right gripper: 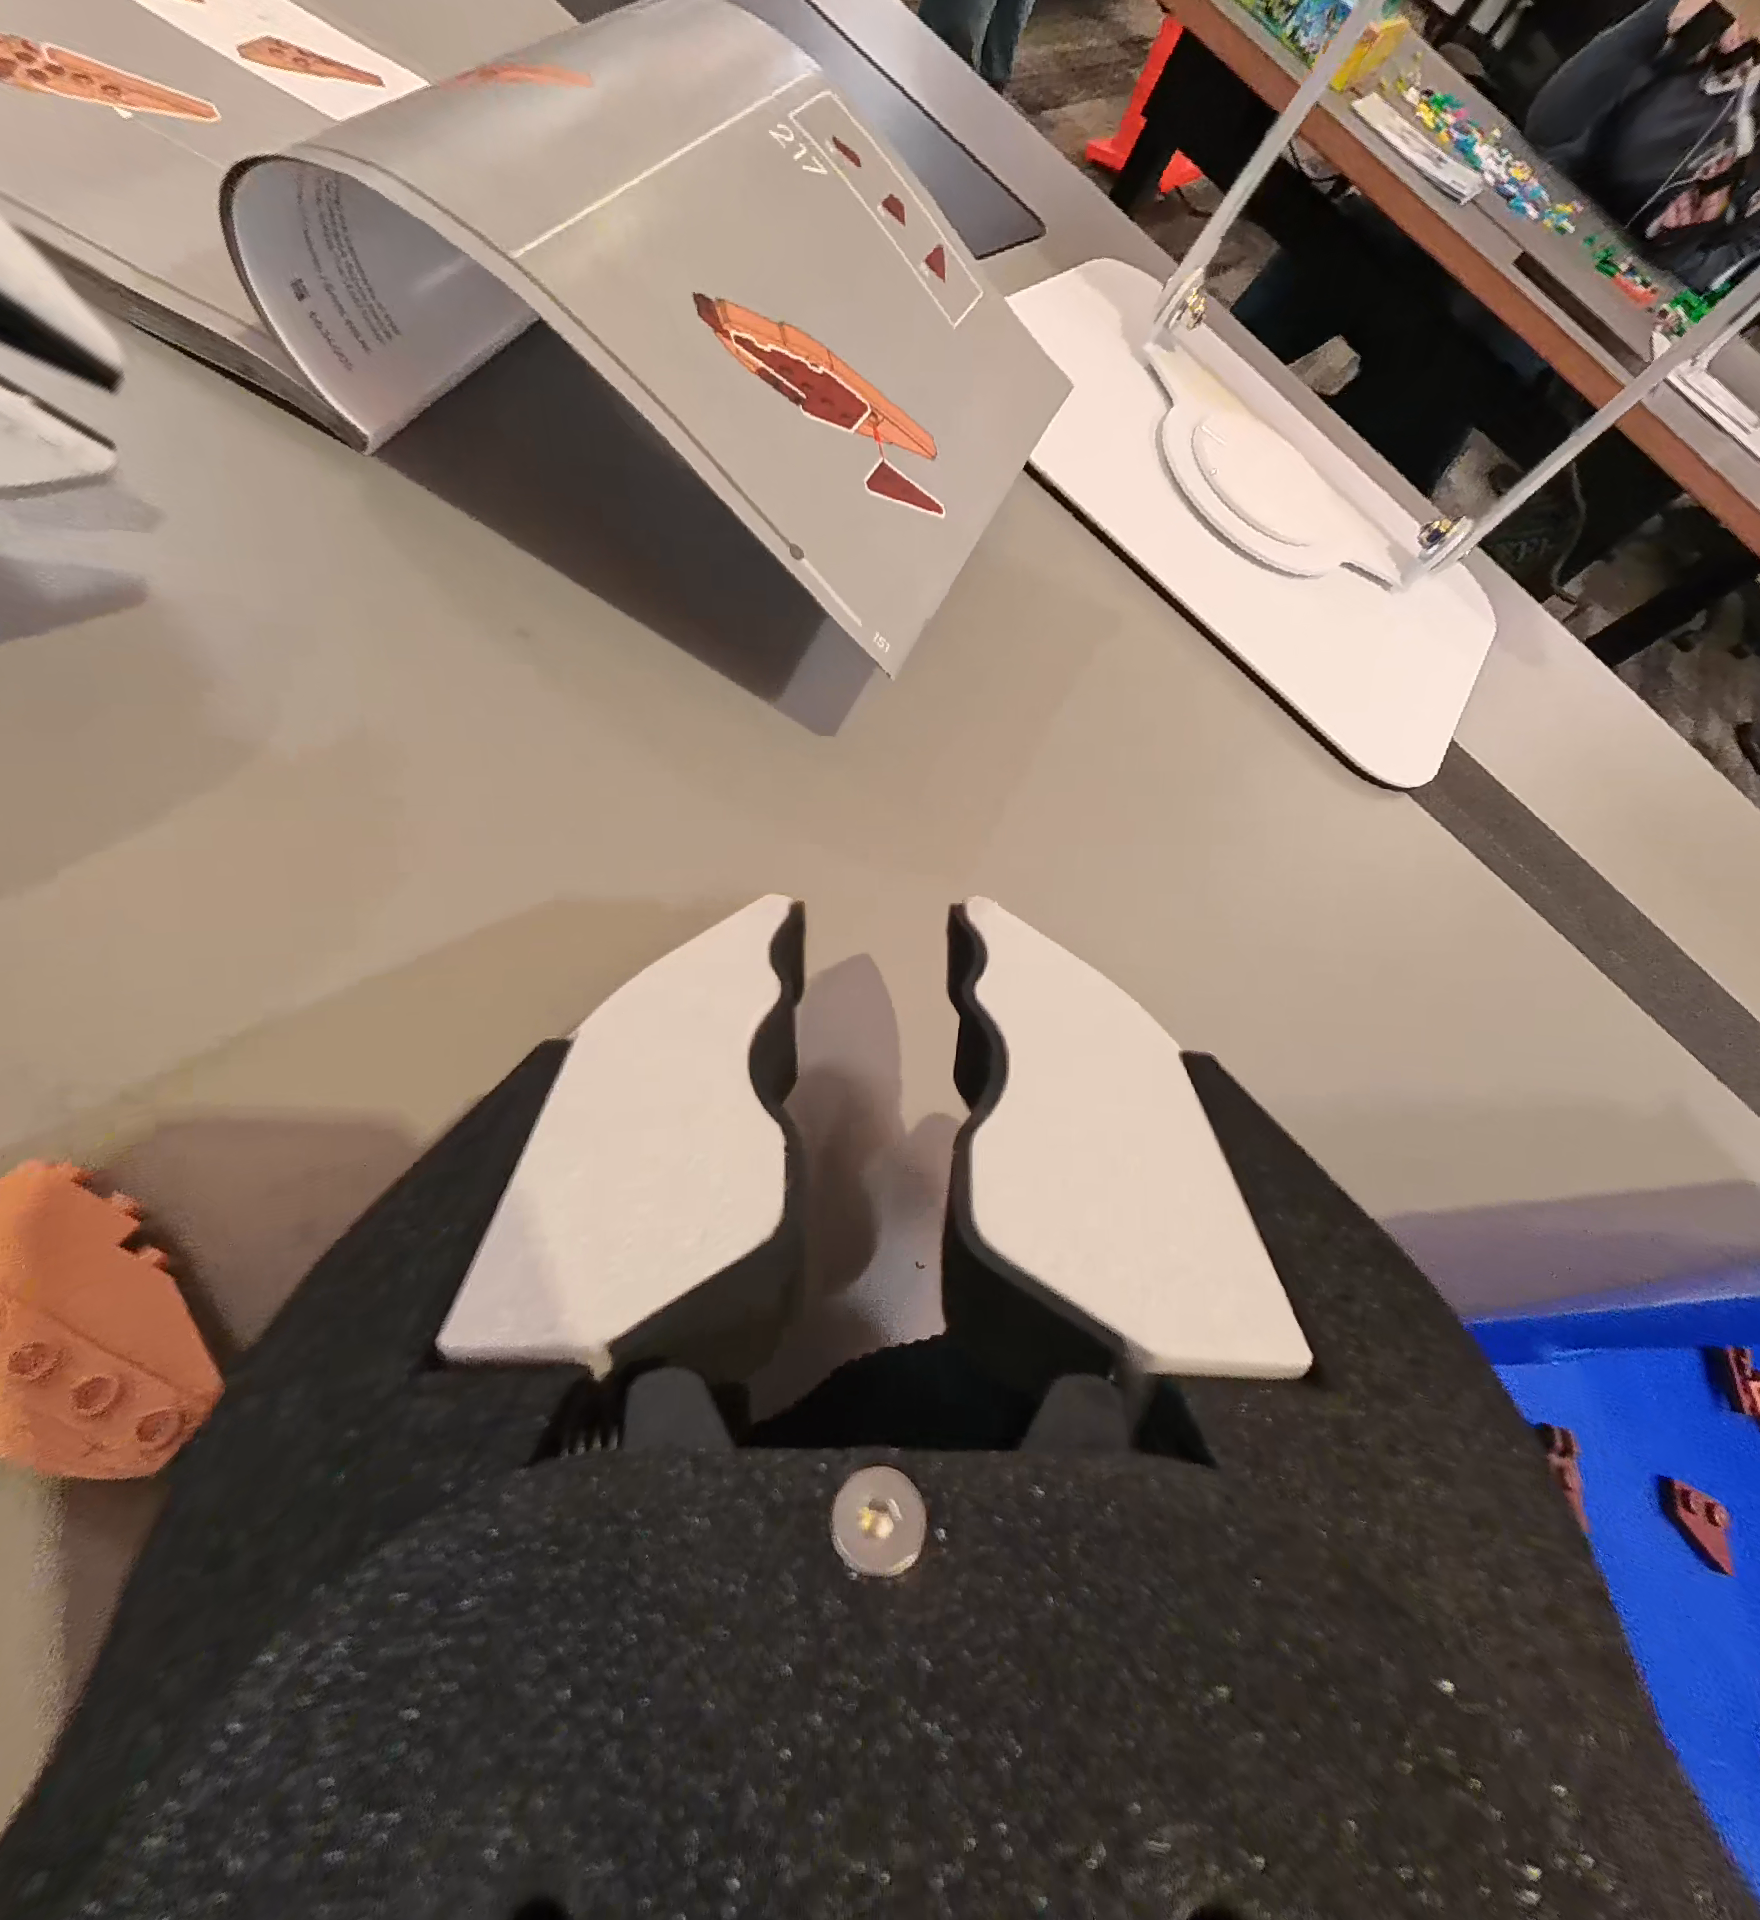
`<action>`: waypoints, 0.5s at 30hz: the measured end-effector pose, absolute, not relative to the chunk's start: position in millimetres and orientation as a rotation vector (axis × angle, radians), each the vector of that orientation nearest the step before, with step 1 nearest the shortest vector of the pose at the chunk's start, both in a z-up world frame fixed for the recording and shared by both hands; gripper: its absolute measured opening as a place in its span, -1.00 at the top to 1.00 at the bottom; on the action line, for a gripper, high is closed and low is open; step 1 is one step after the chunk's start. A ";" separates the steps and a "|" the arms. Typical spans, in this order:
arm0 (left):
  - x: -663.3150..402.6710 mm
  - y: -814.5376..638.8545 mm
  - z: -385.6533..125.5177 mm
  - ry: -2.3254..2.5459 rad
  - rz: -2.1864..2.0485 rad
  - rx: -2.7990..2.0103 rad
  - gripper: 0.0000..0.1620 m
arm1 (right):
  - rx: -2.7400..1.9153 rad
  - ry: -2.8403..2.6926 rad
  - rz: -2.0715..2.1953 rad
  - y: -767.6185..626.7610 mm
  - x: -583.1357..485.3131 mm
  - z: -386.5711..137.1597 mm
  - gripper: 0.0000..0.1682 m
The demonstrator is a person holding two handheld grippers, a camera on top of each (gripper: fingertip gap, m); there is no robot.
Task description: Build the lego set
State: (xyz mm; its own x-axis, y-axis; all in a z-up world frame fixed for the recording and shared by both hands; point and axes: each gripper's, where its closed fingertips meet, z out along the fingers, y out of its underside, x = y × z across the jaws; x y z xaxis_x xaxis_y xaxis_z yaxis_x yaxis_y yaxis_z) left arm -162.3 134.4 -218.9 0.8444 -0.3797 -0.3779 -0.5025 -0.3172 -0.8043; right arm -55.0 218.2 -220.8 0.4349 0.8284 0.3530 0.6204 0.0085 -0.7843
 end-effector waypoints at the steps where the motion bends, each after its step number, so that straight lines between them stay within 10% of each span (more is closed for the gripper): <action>1: -162.0 134.2 -219.2 0.658 0.142 -1.943 0.93 | -1.702 -1.262 0.275 218.5 -54.6 -220.6 0.74; 15: -163.5 133.0 -220.9 0.676 0.147 -1.945 1.00 | -1.728 -1.240 0.326 219.7 -53.4 -220.2 1.00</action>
State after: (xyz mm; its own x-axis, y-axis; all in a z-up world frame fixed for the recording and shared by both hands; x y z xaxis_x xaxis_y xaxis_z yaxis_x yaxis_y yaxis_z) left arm -163.5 133.0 -220.9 0.8345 -0.3921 -0.3871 -0.5174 -0.3161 -0.7952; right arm -53.4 219.7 -220.2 0.4503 0.8433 0.2934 0.5900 -0.0344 -0.8067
